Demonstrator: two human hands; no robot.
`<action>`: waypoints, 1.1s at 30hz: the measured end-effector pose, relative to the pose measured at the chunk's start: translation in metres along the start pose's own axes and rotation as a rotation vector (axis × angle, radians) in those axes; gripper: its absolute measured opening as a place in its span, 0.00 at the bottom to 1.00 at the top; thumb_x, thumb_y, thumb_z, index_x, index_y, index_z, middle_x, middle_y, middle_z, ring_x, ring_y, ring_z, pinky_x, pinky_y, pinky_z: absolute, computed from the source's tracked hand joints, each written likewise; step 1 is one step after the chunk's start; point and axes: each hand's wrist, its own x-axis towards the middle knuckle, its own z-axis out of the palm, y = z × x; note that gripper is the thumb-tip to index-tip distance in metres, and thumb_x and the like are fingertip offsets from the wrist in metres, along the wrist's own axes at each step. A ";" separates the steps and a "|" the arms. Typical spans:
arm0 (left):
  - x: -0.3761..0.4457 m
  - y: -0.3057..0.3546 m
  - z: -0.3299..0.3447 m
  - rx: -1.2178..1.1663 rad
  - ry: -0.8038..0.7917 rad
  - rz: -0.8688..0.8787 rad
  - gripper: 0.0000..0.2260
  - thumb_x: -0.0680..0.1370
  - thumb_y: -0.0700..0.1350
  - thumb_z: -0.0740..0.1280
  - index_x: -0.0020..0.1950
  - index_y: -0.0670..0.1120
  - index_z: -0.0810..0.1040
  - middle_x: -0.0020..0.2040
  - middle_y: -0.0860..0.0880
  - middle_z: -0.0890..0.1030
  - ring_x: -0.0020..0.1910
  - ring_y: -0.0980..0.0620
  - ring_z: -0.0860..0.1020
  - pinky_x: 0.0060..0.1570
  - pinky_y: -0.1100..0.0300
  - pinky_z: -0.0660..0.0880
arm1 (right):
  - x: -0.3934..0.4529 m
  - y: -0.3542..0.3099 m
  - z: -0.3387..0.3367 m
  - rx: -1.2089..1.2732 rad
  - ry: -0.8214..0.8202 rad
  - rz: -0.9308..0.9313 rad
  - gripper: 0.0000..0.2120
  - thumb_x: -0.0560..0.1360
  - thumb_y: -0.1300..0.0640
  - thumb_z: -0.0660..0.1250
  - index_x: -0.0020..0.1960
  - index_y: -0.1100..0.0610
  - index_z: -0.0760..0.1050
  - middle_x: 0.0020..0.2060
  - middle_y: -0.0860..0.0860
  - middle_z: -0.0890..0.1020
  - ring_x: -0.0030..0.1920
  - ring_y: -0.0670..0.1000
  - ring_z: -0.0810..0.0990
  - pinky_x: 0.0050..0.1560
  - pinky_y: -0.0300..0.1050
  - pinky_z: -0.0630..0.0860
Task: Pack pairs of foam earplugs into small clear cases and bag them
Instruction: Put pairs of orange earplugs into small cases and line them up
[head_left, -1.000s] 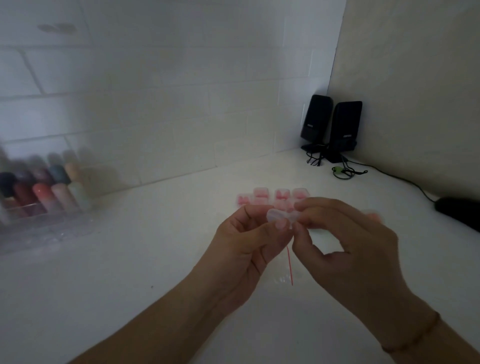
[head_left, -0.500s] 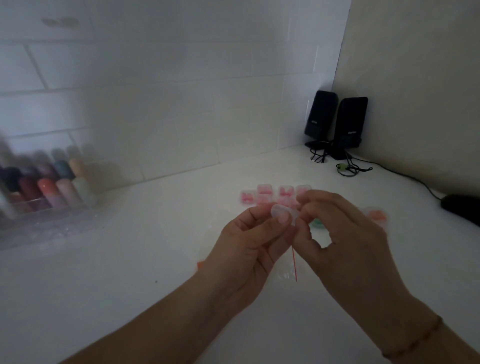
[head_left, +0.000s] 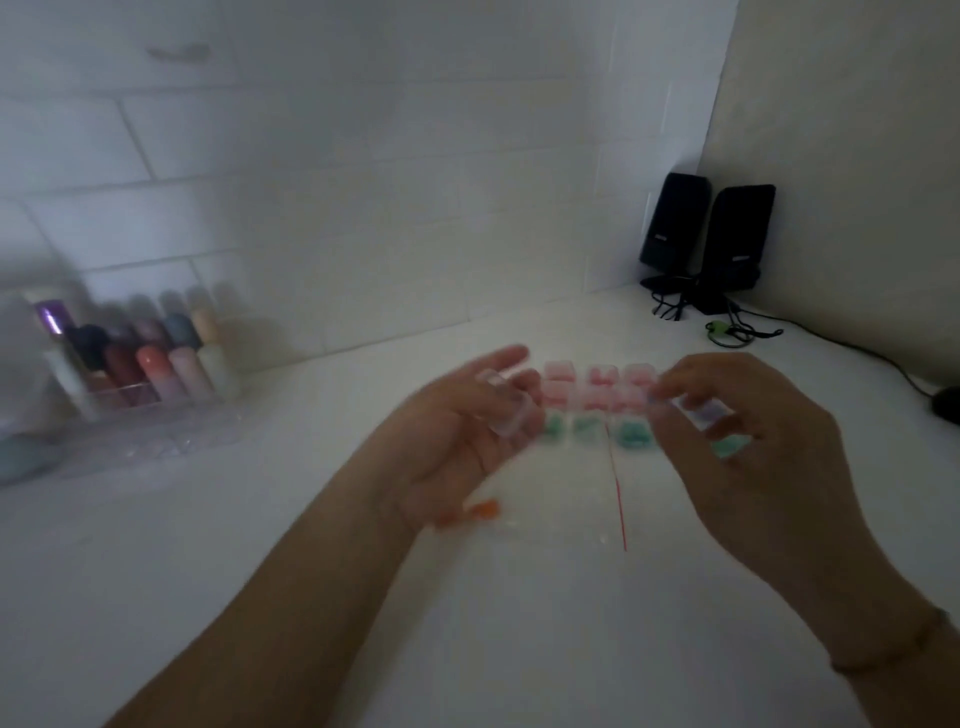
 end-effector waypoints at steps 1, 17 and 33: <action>0.002 0.011 -0.007 -0.030 0.055 0.049 0.21 0.67 0.26 0.59 0.58 0.37 0.75 0.44 0.40 0.78 0.40 0.47 0.77 0.37 0.60 0.80 | 0.001 0.009 -0.001 -0.055 -0.057 0.068 0.04 0.73 0.55 0.69 0.41 0.47 0.75 0.44 0.44 0.77 0.43 0.41 0.76 0.41 0.32 0.70; -0.005 0.019 -0.064 1.796 0.291 0.030 0.16 0.64 0.58 0.78 0.46 0.53 0.81 0.37 0.56 0.81 0.37 0.61 0.79 0.38 0.67 0.73 | -0.022 0.002 0.042 -0.280 -0.750 0.284 0.39 0.59 0.19 0.49 0.67 0.30 0.62 0.77 0.45 0.48 0.76 0.54 0.44 0.73 0.54 0.51; -0.012 0.019 -0.064 1.234 0.038 0.072 0.15 0.69 0.37 0.77 0.52 0.47 0.81 0.35 0.52 0.83 0.31 0.55 0.76 0.32 0.64 0.73 | -0.020 -0.002 0.038 0.424 -0.188 0.125 0.25 0.75 0.68 0.64 0.51 0.36 0.78 0.54 0.53 0.80 0.54 0.51 0.80 0.55 0.49 0.77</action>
